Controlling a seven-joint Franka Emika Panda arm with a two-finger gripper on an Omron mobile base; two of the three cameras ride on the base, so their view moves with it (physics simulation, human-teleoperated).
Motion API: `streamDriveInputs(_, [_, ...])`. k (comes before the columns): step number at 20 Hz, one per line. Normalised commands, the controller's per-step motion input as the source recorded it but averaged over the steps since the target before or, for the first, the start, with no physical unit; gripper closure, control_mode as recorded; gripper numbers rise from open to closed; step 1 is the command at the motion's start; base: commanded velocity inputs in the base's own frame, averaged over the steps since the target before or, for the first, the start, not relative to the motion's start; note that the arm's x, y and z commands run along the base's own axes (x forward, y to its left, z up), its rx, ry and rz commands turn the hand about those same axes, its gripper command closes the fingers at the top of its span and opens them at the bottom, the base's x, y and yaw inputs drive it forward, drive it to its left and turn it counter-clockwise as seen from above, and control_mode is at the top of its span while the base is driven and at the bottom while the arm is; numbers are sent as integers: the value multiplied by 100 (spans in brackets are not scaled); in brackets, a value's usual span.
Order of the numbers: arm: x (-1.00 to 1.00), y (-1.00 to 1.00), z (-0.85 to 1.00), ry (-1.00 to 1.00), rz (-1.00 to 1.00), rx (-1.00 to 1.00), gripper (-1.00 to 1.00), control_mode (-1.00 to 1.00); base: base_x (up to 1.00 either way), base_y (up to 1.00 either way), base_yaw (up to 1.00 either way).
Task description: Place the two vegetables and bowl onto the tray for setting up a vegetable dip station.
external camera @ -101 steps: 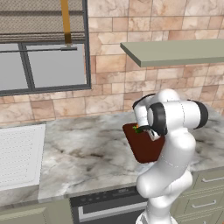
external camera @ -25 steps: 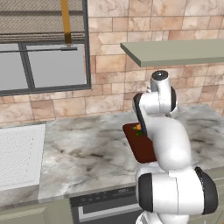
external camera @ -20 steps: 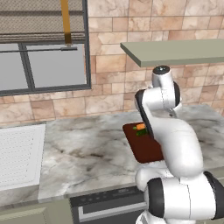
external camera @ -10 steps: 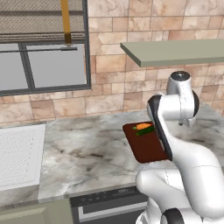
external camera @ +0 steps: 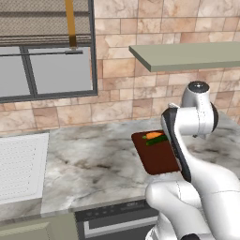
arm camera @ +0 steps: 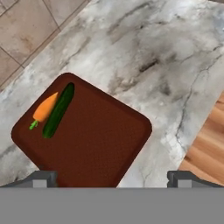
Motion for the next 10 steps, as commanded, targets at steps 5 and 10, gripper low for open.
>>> streamDriveInputs(5, [-12,0,0,0,3,0,-100,-100,0,0,0])
streamDriveInputs(10, [-16,0,-4,0,3,0,-100,100,-17,0,3])
